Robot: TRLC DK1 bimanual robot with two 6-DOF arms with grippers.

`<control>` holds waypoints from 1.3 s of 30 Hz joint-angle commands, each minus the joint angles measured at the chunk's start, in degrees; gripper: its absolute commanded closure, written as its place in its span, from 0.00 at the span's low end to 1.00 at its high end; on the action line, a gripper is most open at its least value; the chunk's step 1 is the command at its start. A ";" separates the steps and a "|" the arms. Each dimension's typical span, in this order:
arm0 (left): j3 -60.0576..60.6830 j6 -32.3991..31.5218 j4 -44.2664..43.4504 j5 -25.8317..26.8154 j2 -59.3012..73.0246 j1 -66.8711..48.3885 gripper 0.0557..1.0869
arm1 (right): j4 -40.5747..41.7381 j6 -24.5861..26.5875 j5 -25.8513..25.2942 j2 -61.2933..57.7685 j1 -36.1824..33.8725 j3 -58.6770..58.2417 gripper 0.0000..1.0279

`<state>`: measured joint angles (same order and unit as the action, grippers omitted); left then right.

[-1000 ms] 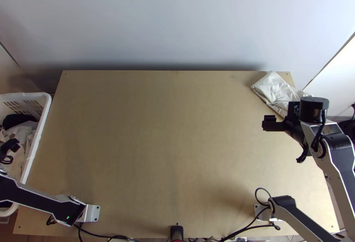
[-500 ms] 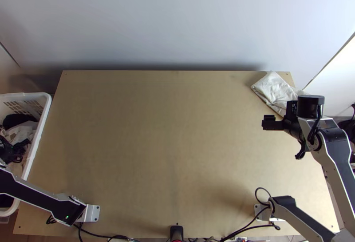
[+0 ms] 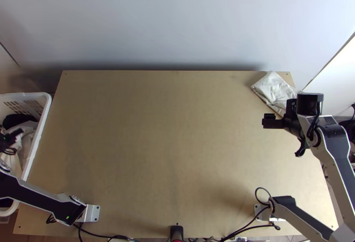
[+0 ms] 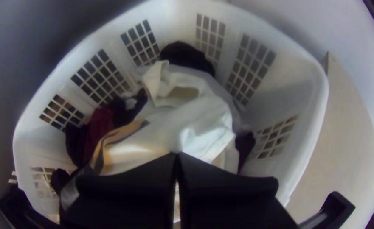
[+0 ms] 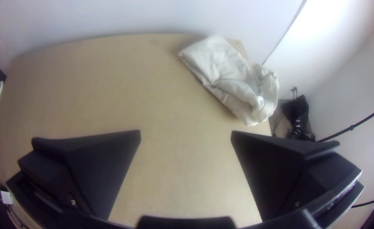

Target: Fold the t-shirt

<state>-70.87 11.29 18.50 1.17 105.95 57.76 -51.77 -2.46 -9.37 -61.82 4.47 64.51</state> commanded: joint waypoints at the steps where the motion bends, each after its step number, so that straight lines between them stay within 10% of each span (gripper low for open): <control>1: -2.25 -1.09 0.83 0.59 -9.10 -2.65 0.96 | 0.00 0.17 0.05 -1.02 -0.08 1.50 0.04; 6: -6.65 -3.12 1.89 0.68 -14.28 -4.93 0.96 | 0.00 0.44 -0.04 -1.20 0.10 2.20 0.04; 11: -14.29 -6.81 6.28 12.54 -20.43 -6.69 0.96 | -0.35 0.79 -0.04 -1.20 0.28 3.34 0.04; 39: -43.04 -15.95 25.09 15.27 -31.77 -54.24 0.96 | -11.51 4.83 -0.21 0.83 2.91 23.03 0.04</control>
<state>-112.55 -3.29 39.62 16.73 75.96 19.33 -61.30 2.22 -9.41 -62.06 7.29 85.76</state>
